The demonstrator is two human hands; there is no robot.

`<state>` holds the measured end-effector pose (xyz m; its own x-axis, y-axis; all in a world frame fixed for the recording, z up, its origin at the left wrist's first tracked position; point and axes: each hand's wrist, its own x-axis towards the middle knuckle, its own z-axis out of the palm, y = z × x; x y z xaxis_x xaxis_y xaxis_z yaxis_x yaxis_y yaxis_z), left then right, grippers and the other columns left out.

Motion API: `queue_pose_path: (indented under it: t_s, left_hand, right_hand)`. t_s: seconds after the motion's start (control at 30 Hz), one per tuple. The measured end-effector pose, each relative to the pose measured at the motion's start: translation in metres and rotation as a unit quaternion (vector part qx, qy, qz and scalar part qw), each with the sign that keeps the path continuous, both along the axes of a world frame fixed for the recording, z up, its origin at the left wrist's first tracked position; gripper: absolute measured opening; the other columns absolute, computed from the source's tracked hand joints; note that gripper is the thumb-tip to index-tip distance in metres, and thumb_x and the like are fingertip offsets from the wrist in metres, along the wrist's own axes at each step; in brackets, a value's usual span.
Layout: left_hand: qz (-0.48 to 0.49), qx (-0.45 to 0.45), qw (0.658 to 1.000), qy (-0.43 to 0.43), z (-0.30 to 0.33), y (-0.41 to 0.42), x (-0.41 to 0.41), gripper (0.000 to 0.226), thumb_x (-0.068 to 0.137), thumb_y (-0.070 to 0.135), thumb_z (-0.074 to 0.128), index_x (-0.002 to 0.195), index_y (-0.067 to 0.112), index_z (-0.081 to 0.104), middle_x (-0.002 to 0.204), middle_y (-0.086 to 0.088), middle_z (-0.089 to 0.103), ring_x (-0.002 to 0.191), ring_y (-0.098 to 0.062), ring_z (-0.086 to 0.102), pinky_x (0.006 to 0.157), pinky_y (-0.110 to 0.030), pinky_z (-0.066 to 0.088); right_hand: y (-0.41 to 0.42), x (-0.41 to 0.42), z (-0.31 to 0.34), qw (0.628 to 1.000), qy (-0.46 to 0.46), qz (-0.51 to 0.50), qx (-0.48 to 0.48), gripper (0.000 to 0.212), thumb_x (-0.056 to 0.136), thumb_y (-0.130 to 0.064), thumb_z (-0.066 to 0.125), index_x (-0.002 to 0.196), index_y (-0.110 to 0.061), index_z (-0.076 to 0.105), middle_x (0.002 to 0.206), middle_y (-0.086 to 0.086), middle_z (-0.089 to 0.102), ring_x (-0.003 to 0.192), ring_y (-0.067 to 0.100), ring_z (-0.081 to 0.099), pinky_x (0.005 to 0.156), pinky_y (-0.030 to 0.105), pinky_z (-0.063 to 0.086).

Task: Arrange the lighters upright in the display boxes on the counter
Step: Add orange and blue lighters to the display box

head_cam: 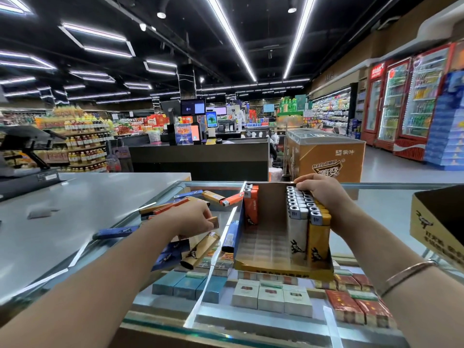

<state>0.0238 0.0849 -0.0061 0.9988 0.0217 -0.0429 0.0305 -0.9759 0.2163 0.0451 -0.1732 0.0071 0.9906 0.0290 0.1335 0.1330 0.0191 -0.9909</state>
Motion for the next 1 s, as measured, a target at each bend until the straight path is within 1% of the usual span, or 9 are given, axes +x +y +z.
queue_pose_path:
  t_s: [0.07,0.2,0.33,0.43,0.5,0.6,0.67,0.83,1.0]
  left_hand:
    - [0.008,-0.027,0.999,-0.036,-0.003,-0.002,0.0,0.015,0.091,0.028,0.054,0.102,0.019,0.051,0.095,0.0,0.059,0.085,-0.015,0.057,0.072,-0.027,0.048]
    - [-0.007,-0.157,0.976,-0.148,-0.001,-0.003,-0.007,0.011,0.096,0.019,0.045,0.106,0.022,0.042,0.091,-0.001,0.056,0.079,-0.015,0.06,0.057,-0.026,0.048]
    - [-0.087,-0.168,0.956,-0.223,0.007,-0.006,-0.022,0.011,0.097,0.018,0.042,0.105,0.024,0.043,0.083,0.004,0.054,0.069,-0.009,0.054,0.055,-0.019,0.04]
    - [-0.107,-0.17,0.959,-0.2,0.007,-0.007,-0.032,0.012,0.098,0.02,0.041,0.11,0.023,0.042,0.088,0.0,0.057,0.075,-0.013,0.055,0.063,-0.026,0.047]
    - [-0.083,-0.125,0.975,-0.161,0.007,-0.006,-0.036,0.014,0.095,0.026,0.049,0.108,0.021,0.044,0.09,0.001,0.058,0.078,-0.014,0.056,0.069,-0.029,0.049]
    - [-0.034,-0.002,0.998,-0.06,0.005,-0.004,-0.04,0.035,0.081,0.044,0.065,0.102,0.021,0.048,0.084,0.008,0.052,0.075,-0.006,0.049,0.06,-0.022,0.041]
    - [-0.02,0.024,0.999,-0.016,0.003,-0.004,-0.041,0.042,0.076,0.044,0.07,0.105,0.021,0.049,0.086,0.008,0.052,0.076,-0.006,0.049,0.059,-0.022,0.04]
    - [-0.015,-0.063,0.998,0.007,0.002,-0.007,-0.038,0.042,0.073,0.025,0.075,0.1,0.028,0.043,0.087,0.007,0.05,0.077,-0.009,0.052,0.056,-0.019,0.044]
    - [-0.027,-0.126,0.991,-0.046,0.011,-0.002,-0.041,0.029,0.075,0.014,0.068,0.089,0.027,0.046,0.085,0.002,0.057,0.073,-0.011,0.058,0.061,-0.027,0.054]
  right_hand:
    - [0.0,-0.001,0.0,1.0,0.0,0.001,-0.003,0.013,0.087,-0.001,0.052,0.086,-0.009,0.062,0.078,0.011,0.064,0.05,0.009,0.064,0.041,0.017,0.047]
    - [0.0,-0.001,0.0,1.0,0.0,0.006,-0.002,0.013,0.088,-0.002,0.052,0.086,-0.009,0.062,0.078,0.01,0.064,0.052,0.01,0.064,0.042,0.018,0.047]
    - [0.0,-0.002,0.0,1.0,-0.003,0.008,-0.001,0.013,0.088,-0.001,0.051,0.086,-0.008,0.062,0.077,0.01,0.064,0.048,0.009,0.064,0.042,0.018,0.048]
    - [0.0,-0.002,0.0,1.0,-0.004,0.003,-0.001,0.013,0.087,-0.001,0.051,0.086,-0.007,0.062,0.076,0.011,0.064,0.046,0.007,0.063,0.04,0.017,0.047]
    - [0.0,-0.002,-0.001,1.0,-0.004,0.003,-0.001,0.013,0.087,0.0,0.051,0.086,-0.007,0.062,0.077,0.011,0.064,0.045,0.007,0.063,0.04,0.017,0.046]
    - [0.0,-0.001,-0.001,1.0,-0.004,0.002,-0.007,0.012,0.088,-0.001,0.052,0.087,-0.007,0.062,0.077,0.011,0.064,0.045,0.007,0.063,0.04,0.017,0.046]
    - [-0.001,0.0,0.0,1.0,-0.004,0.001,-0.008,0.012,0.088,-0.001,0.052,0.086,-0.007,0.062,0.077,0.01,0.064,0.046,0.007,0.063,0.04,0.017,0.047]
    - [-0.002,-0.001,-0.001,1.0,-0.002,0.002,-0.01,0.012,0.088,-0.002,0.052,0.087,-0.008,0.062,0.078,0.01,0.064,0.05,0.009,0.063,0.04,0.018,0.047]
    - [-0.001,-0.004,0.002,1.0,0.002,0.007,-0.01,0.013,0.089,-0.001,0.05,0.089,-0.007,0.062,0.08,0.011,0.064,0.058,0.014,0.062,0.041,0.018,0.048]
